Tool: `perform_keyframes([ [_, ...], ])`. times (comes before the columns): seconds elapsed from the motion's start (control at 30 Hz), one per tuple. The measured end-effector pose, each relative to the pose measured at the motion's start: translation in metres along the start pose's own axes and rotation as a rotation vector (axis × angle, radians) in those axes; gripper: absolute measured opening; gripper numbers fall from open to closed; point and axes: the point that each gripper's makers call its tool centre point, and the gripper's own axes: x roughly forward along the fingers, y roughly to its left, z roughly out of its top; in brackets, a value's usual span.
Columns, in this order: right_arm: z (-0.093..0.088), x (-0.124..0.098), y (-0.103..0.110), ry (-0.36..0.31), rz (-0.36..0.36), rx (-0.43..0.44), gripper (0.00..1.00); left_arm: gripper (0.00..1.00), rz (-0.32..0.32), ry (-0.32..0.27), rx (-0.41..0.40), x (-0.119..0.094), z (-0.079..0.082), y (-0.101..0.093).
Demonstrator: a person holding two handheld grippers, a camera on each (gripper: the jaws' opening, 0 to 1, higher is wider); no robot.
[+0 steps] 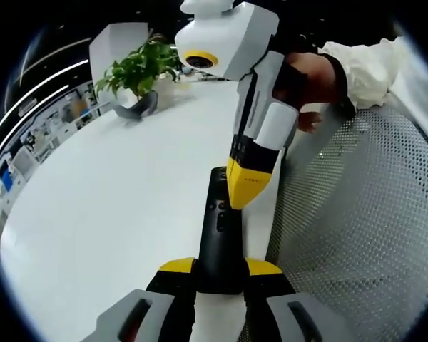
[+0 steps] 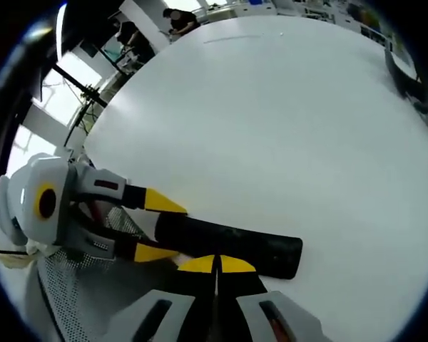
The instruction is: Press the specified remote control buttons in sequence, fully releasing each button before pressing the next.
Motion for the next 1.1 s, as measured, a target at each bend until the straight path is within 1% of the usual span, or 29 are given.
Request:
perform_keyframes([
  [0.4, -0.001, 0.001, -0.001, -0.009, -0.002, -0.013, 0.00, 0.25, 0.008, 0.002, 0.009, 0.000, 0.000, 0.000],
  [0.47, 0.000, 0.001, -0.001, -0.012, -0.002, -0.013, 0.00, 0.24, 0.015, 0.003, 0.038, -0.002, 0.000, -0.001],
  [0.57, 0.000, 0.001, -0.001, -0.015, -0.005, -0.012, 0.00, 0.24, 0.022, 0.016, 0.036, -0.003, -0.001, 0.000],
  [0.7, 0.000, 0.001, -0.001, -0.017, -0.011, -0.020, 0.00, 0.24, 0.027, 0.024, 0.048, -0.005, -0.005, 0.001],
  [0.8, 0.001, 0.001, -0.001, -0.021, -0.013, -0.024, 0.00, 0.24, 0.033, 0.045, 0.054, -0.013, -0.011, 0.001],
  [1.1, 0.001, 0.001, -0.002, -0.019, -0.009, -0.026, 0.00, 0.23, 0.034, 0.053, 0.043, -0.013, -0.012, 0.004],
])
